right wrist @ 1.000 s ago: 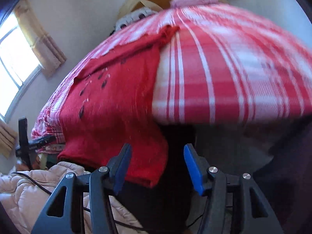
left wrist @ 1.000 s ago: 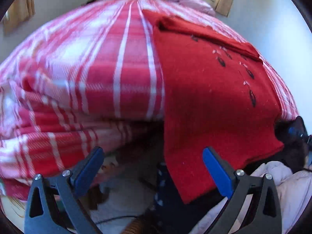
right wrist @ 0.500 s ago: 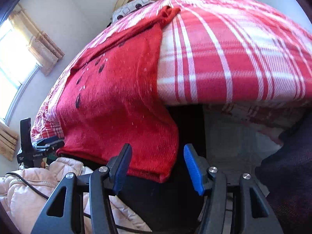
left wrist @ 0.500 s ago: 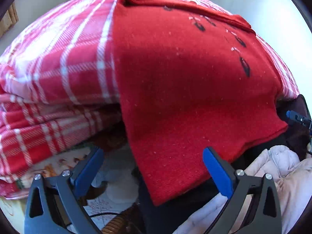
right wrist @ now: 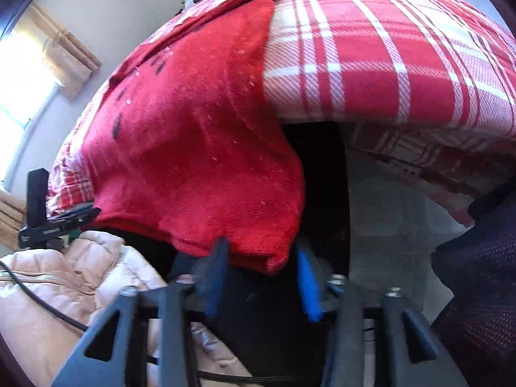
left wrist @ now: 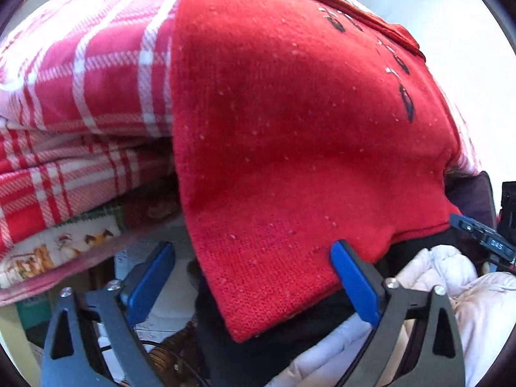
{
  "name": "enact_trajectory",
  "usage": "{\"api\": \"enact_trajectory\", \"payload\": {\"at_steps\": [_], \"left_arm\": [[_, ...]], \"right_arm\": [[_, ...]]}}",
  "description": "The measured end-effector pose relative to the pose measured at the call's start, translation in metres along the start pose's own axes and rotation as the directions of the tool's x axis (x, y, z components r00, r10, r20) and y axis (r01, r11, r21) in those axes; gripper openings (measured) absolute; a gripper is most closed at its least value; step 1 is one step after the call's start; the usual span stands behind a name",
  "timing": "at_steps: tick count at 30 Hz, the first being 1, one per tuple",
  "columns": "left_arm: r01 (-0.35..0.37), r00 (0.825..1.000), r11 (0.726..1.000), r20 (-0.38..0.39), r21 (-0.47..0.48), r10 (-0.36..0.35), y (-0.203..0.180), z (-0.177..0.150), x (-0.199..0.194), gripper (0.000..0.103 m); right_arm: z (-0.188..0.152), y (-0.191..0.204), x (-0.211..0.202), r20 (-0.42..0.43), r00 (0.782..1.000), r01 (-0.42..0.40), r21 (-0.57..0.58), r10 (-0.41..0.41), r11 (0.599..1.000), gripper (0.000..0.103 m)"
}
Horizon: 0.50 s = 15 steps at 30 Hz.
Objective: Fold small clothes
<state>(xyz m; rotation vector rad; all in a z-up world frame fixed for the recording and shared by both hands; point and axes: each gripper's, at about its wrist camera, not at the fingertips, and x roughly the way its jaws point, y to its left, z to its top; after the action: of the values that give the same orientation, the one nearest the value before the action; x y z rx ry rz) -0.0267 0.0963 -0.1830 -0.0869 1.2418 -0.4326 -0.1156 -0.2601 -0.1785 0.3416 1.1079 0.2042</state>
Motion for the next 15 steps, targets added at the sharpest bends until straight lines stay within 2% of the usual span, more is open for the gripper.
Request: {"api": "enact_trajectory", "payload": {"at_steps": [1,5,8,11,15], "left_arm": [[0.02,1.0,1.0,-0.006,-0.008,-0.02,-0.001,-0.003,0.001,0.09],[0.11,0.994,0.994,-0.012,-0.012,-0.111,-0.001,-0.009,0.0,0.06],[0.111,0.994,0.993,0.009,0.031,-0.111,-0.009,-0.011,-0.003,0.042],[0.128,0.991,0.991,0.019,0.037,-0.129,-0.011,-0.01,-0.01,0.024],[0.192,0.981,0.981,0.01,-0.029,-0.192,0.005,0.003,-0.019,0.021]], "right_arm": [[0.001,-0.001,-0.001,0.0,1.0,-0.016,0.009,0.016,1.0,0.014],[0.001,0.002,-0.004,0.001,1.0,-0.012,-0.004,0.012,1.0,0.011],[0.002,0.005,-0.01,0.021,0.999,-0.046,0.004,0.046,0.999,0.01],[0.004,0.003,-0.02,0.054,0.991,-0.123,0.048,0.12,0.991,0.01],[0.011,-0.005,-0.04,0.126,0.969,-0.225,0.102,0.212,0.969,0.01]]}}
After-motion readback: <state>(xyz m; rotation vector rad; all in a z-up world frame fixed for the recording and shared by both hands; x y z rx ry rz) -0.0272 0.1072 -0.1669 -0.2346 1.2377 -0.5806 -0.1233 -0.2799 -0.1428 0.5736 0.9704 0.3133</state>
